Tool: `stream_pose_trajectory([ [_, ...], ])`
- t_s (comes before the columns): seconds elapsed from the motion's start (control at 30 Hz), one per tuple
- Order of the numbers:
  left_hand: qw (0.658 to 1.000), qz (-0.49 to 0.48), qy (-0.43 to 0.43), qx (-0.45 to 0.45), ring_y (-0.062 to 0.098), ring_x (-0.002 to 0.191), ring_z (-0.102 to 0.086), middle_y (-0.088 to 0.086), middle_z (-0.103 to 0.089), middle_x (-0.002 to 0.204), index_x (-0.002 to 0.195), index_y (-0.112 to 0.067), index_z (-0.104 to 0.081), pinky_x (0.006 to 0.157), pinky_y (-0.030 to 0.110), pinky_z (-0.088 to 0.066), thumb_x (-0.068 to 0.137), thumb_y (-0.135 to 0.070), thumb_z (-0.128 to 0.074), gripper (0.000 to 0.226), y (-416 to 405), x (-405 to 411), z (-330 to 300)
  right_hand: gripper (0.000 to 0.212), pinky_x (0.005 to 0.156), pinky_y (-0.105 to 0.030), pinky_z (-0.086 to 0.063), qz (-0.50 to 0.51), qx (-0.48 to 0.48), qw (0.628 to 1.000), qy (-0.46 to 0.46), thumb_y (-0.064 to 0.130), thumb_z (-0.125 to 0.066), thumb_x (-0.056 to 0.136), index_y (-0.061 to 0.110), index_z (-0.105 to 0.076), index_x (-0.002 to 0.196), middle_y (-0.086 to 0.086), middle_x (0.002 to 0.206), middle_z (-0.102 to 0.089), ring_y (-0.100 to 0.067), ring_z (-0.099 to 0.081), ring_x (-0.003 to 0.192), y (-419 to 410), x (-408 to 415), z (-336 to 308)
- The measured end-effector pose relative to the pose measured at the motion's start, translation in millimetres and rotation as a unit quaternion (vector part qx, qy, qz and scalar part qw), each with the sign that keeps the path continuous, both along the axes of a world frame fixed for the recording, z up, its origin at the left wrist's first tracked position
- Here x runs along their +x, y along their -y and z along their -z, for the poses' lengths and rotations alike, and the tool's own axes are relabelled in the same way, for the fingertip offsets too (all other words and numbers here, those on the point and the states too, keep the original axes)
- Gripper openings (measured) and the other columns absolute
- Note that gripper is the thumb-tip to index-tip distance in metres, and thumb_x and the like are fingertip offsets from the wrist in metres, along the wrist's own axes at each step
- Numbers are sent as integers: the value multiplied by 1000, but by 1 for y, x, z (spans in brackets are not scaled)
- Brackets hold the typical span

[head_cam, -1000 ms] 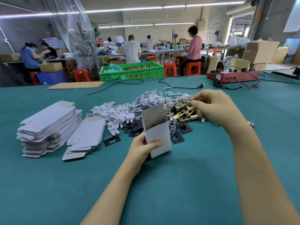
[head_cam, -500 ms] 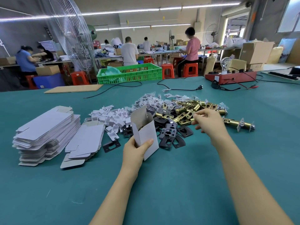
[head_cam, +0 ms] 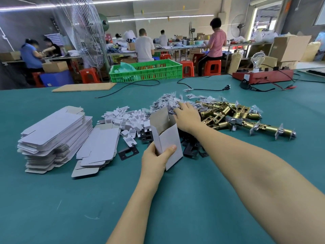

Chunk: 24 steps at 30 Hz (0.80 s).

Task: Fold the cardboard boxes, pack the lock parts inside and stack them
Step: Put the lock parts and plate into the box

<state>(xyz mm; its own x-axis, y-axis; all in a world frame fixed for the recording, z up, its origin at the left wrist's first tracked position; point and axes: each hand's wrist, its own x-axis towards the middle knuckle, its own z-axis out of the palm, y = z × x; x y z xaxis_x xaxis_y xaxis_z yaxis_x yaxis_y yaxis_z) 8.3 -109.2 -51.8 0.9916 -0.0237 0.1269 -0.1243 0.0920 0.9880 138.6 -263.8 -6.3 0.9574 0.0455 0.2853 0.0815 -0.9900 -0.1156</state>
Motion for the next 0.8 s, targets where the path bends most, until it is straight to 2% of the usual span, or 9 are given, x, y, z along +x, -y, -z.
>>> stream_pose_trajectory([
  [0.07, 1000, 4, -1, -8, 8, 85, -71, -15, -75, 90, 96, -30, -68, 73, 22, -56, 83, -19, -76, 18, -1, 0, 1, 44, 113, -50, -22, -2, -33, 999, -31, 34, -31, 103, 13, -49, 137, -9, 158, -19, -32, -5, 148, -4, 6, -4],
  [0.13, 1000, 8, -1, -14, 7, 86, -71, -15, -75, 91, 96, -31, -68, 73, 21, -56, 83, -19, -76, 19, -1, 1, 1, 46, 114, -51, -19, 6, -50, 997, -62, 36, -29, 103, 11, -51, 136, -10, 159, -16, -35, 2, 148, -6, 11, -9],
  [0.27, 1000, 20, 9, -21, 2, 84, -70, -19, -74, 90, 94, -33, -68, 65, 12, -52, 84, -18, -76, 20, -2, 0, 2, 52, 116, -51, -10, 40, -32, 989, -138, 42, -28, 103, 8, -48, 137, -11, 159, -16, -40, 6, 146, -5, 20, -9],
  [0.33, 999, 22, 10, -23, 2, 84, -70, -18, -74, 90, 94, -33, -68, 66, 13, -52, 84, -18, -76, 20, -2, 0, 2, 50, 116, -52, -10, 46, -31, 988, -147, 37, -31, 102, 6, -45, 138, -10, 157, -20, -41, 3, 146, -4, 22, -6],
  [0.43, 999, 22, 9, -22, 2, 84, -70, -19, -74, 90, 94, -34, -68, 66, 13, -52, 84, -19, -76, 20, -3, 0, 2, 39, 114, -50, -18, 41, -2, 994, -97, 23, -36, 99, 5, -51, 131, -9, 151, -32, -37, -10, 143, -3, 20, 0],
  [0.57, 999, 21, 8, -23, 3, 85, -70, -19, -74, 91, 95, -33, -67, 67, 14, -53, 83, -20, -77, 20, -3, 1, 2, 37, 107, -38, -30, 6, 152, 988, 29, 19, -44, 97, 6, -55, 130, -7, 145, -43, -29, -32, 135, -2, 8, -6],
  [0.67, 1000, 22, 5, -20, 2, 84, -70, -21, -74, 90, 95, -34, -67, 69, 16, -54, 84, -21, -77, 20, -3, -1, 1, 40, 102, -33, -38, 6, 366, 924, 110, 16, -56, 93, 3, -55, 131, -11, 137, -51, -24, -49, 123, 4, -18, -16],
  [0.73, 1000, 22, 4, -14, 0, 82, -69, -23, -73, 88, 94, -35, -66, 68, 16, -54, 84, -21, -76, 21, -3, -2, 0, 42, 86, -28, -53, 26, 532, 837, 129, 8, -61, 88, 2, -56, 129, -10, 127, -58, -15, -62, 103, 13, -44, -20],
  [0.8, 1000, 19, 8, -8, -1, 79, -68, -23, -72, 86, 93, -36, -65, 66, 16, -53, 84, -21, -76, 21, -2, -4, -1, 35, 65, -17, -54, 48, 662, 738, 125, -1, -62, 86, -2, -59, 121, -7, 112, -62, -6, -65, 78, 24, -73, -23],
])
